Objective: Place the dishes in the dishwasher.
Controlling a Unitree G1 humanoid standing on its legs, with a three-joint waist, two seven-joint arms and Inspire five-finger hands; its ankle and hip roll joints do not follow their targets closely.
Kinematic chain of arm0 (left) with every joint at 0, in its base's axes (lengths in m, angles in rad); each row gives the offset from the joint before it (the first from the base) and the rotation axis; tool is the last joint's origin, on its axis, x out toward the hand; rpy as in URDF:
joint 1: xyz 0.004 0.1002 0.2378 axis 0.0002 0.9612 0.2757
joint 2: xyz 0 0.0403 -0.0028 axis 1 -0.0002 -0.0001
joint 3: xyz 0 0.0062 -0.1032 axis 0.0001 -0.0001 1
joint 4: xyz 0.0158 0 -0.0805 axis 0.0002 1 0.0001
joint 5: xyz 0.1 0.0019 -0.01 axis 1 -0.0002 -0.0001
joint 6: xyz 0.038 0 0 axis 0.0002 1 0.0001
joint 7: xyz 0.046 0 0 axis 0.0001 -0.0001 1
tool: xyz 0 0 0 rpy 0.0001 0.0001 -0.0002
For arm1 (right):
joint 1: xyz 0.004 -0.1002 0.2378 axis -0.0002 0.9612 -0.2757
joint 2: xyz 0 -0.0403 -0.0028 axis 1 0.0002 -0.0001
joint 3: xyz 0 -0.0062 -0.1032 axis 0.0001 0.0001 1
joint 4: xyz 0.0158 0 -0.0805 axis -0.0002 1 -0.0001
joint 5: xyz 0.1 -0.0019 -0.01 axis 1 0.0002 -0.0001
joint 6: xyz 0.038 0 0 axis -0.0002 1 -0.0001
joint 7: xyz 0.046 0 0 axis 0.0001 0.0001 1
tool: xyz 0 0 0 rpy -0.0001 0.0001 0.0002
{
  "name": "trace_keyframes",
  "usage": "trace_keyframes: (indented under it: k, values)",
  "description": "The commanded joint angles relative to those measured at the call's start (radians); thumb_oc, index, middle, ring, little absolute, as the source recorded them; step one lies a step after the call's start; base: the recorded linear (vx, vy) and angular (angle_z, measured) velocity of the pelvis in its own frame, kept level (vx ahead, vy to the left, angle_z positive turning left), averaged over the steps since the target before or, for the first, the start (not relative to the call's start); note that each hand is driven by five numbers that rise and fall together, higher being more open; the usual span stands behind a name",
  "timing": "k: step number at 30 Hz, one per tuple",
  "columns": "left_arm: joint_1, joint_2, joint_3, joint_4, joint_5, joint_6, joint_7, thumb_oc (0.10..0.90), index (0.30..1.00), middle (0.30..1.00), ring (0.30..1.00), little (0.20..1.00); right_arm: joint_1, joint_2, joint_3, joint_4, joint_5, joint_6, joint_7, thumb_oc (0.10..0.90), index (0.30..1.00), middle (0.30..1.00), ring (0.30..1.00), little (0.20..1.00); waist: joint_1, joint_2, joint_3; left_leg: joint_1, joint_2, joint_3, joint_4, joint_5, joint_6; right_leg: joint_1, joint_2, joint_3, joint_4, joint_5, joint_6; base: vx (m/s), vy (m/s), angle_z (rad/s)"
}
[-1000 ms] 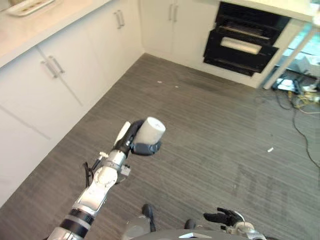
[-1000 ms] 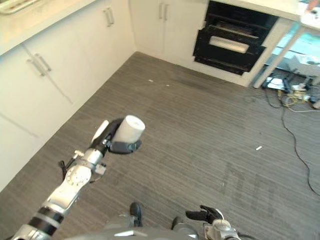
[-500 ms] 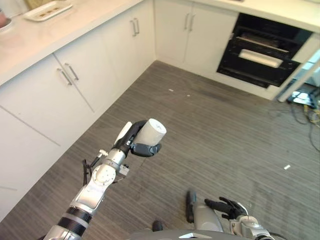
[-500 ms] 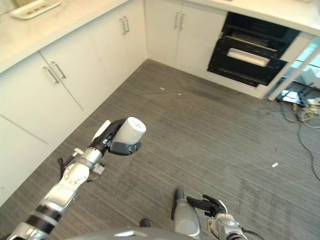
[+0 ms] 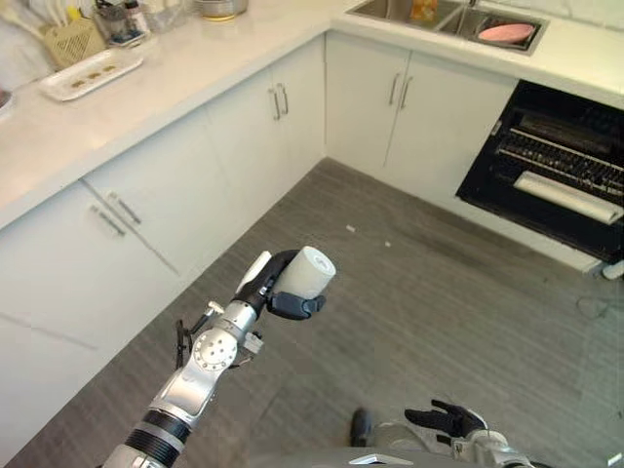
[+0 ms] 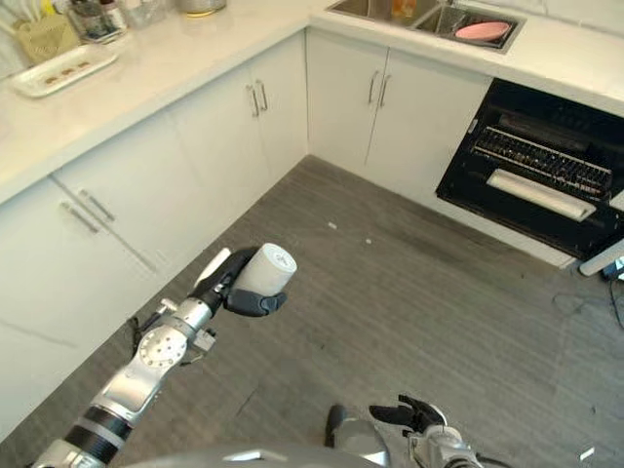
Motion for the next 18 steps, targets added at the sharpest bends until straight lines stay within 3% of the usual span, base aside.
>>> trace_keyframes:
  k: [1, 2, 5, 7, 8, 12, 13, 14, 15, 17, 18]
  values:
    - [-0.079, 0.022, 0.054, -0.138, -0.037, -0.079, 0.027, 0.4, 0.3, 0.3, 0.3, 0.3, 0.049, -0.036, 0.051, 0.035, -0.008, -0.007, -0.022, 0.8, 0.9, 0.9, 0.9, 0.9, 0.021, -0.01, -0.009, 0.103, -0.016, 0.117, -0.465, -0.194, 0.067, 0.044, 0.012, 0.012, -0.104, 0.051, 0.133, 0.47, -0.083, -0.2]
    - [-0.079, 0.022, 0.054, -0.138, -0.037, -0.079, 0.027, 0.4, 0.3, 0.3, 0.3, 0.3, 0.049, -0.036, 0.051, 0.035, -0.008, -0.007, -0.022, 0.8, 0.9, 0.9, 0.9, 0.9, 0.021, -0.01, -0.009, 0.103, -0.016, 0.117, -0.465, -0.194, 0.067, 0.044, 0.012, 0.012, -0.104, 0.051, 0.133, 0.31, 0.025, -0.12]
    - [-0.064, 0.026, 0.064, -0.152, -0.025, -0.084, 0.026, 0.4, 0.3, 0.3, 0.3, 0.3, 0.042, -0.04, 0.07, 0.037, -0.033, -0.013, -0.019, 0.8, 0.9, 0.9, 0.9, 0.9, 0.058, -0.015, -0.011, 0.035, -0.035, 0.14, -0.777, -0.213, 0.098, 0.118, 0.027, 0.04, -0.146, 0.023, 0.164, 0.41, 0.073, -0.56]
    - [-0.059, 0.024, 0.068, -0.149, -0.026, -0.083, 0.029, 0.4, 0.3, 0.3, 0.3, 0.3, 0.035, -0.039, 0.083, 0.04, -0.044, -0.016, -0.022, 0.8, 0.9, 0.9, 0.9, 0.9, 0.09, -0.008, -0.015, 0.04, -0.052, 0.107, -1.009, -0.142, 0.091, 0.159, 0.041, 0.067, -0.157, 0.009, 0.176, 0.53, 0.13, -1.08]
    - [-0.048, 0.024, 0.074, -0.143, -0.015, -0.078, 0.037, 0.4, 0.3, 0.3, 0.3, 0.3, 0.037, -0.035, 0.09, 0.044, -0.054, -0.016, -0.022, 0.8, 0.9, 0.9, 0.9, 0.9, 0.11, -0.011, -0.014, 0.023, -0.041, 0.052, -1.106, -0.081, 0.077, 0.193, 0.053, 0.096, -0.154, -0.013, 0.177, 0.56, 0.119, -1.19]
    - [-0.024, 0.036, 0.093, -0.159, -0.005, -0.069, 0.025, 0.4, 0.3, 0.3, 0.3, 0.3, 0.052, -0.025, 0.089, 0.046, -0.069, -0.015, -0.013, 0.8, 0.9, 0.9, 0.9, 0.9, 0.112, -0.002, -0.036, 0.057, -0.024, 0.062, -1.17, -0.049, 0.078, 0.223, 0.064, 0.123, -0.129, -0.053, 0.179, 0.39, 0.13, -0.86]
    - [-0.016, 0.038, 0.096, -0.158, 0.0, -0.066, 0.025, 0.4, 0.3, 0.3, 0.3, 0.3, 0.055, -0.021, 0.082, 0.044, -0.067, -0.015, -0.013, 0.8, 0.9, 0.9, 0.9, 0.9, 0.106, -0.013, -0.056, 0.101, -0.052, 0.079, -1.169, -0.065, 0.1, 0.204, 0.033, 0.13, -0.024, -0.027, 0.204, 0.2, 0.146, -0.52]
    - [-0.016, 0.039, 0.096, -0.158, 0.0, -0.066, 0.025, 0.4, 0.3, 0.3, 0.3, 0.3, 0.055, -0.021, 0.082, 0.044, -0.067, -0.015, -0.013, 0.8, 0.9, 0.9, 0.9, 0.9, 0.108, -0.011, -0.057, 0.098, -0.049, 0.082, -1.168, -0.063, 0.101, 0.198, 0.034, 0.133, -0.022, -0.025, 0.204, 0.29, 0.213, -0.45]
    - [-0.018, 0.043, 0.097, -0.159, 0.004, -0.064, 0.026, 0.4, 0.3, 0.3, 0.3, 0.3, 0.052, -0.017, 0.075, 0.042, -0.059, -0.015, -0.012, 0.8, 0.9, 0.9, 0.9, 0.9, 0.106, -0.015, -0.059, 0.118, -0.064, 0.095, -1.162, -0.08, 0.115, 0.176, 0.019, 0.13, 0.055, 0.01, 0.232, 0.16, 0.143, -0.54]
    - [-0.034, 0.053, 0.085, -0.164, 0.002, -0.061, 0.031, 0.4, 0.3, 0.3, 0.3, 0.3, 0.035, 0.0, 0.071, 0.011, -0.038, -0.014, -0.008, 0.8, 0.9, 0.9, 0.9, 0.9, 0.076, 0.002, -0.031, 0.181, -0.067, 0.12, -1.155, -0.13, 0.16, 0.027, -0.018, 0.142, 0.356, 0.138, 0.297, 0.32, 0.259, -0.17]
    - [-0.033, 0.055, 0.083, -0.165, 0.01, -0.057, 0.032, 0.4, 0.3, 0.3, 0.3, 0.3, 0.028, 0.008, 0.075, 0.0, -0.04, -0.014, -0.007, 0.8, 0.9, 0.9, 0.9, 0.9, 0.067, 0.009, -0.023, 0.221, -0.071, 0.132, -1.167, -0.151, 0.173, -0.019, -0.047, 0.118, 0.427, 0.156, 0.308, 0.33, 0.244, 0.11]
